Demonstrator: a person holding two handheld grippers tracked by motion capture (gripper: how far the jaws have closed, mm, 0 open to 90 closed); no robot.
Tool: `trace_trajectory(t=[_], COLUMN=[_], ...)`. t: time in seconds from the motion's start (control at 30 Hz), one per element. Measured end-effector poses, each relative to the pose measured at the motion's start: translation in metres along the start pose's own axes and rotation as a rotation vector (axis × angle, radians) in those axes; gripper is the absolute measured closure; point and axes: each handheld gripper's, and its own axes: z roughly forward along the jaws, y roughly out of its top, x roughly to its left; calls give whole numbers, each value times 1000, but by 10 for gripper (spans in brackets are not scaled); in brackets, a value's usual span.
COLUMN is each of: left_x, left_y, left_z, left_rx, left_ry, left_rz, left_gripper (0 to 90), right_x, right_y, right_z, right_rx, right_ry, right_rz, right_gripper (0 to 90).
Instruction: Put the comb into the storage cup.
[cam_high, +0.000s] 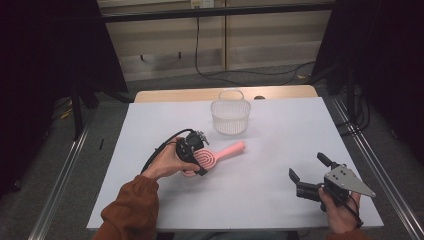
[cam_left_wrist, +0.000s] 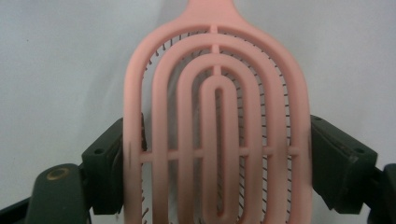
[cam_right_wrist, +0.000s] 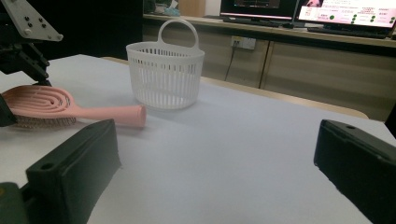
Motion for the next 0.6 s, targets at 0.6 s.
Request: trace_trajectory(t=[0.6], left_x=[-3], left_y=[5], left_z=[1], left_rx=[44], left_ry=[19], left_rz=[20], left_gripper=[199], right_x=[0], right_y=[0], right_z=[0], right_rx=[1], right_ry=[0], right_rz=[2], right_gripper=[0])
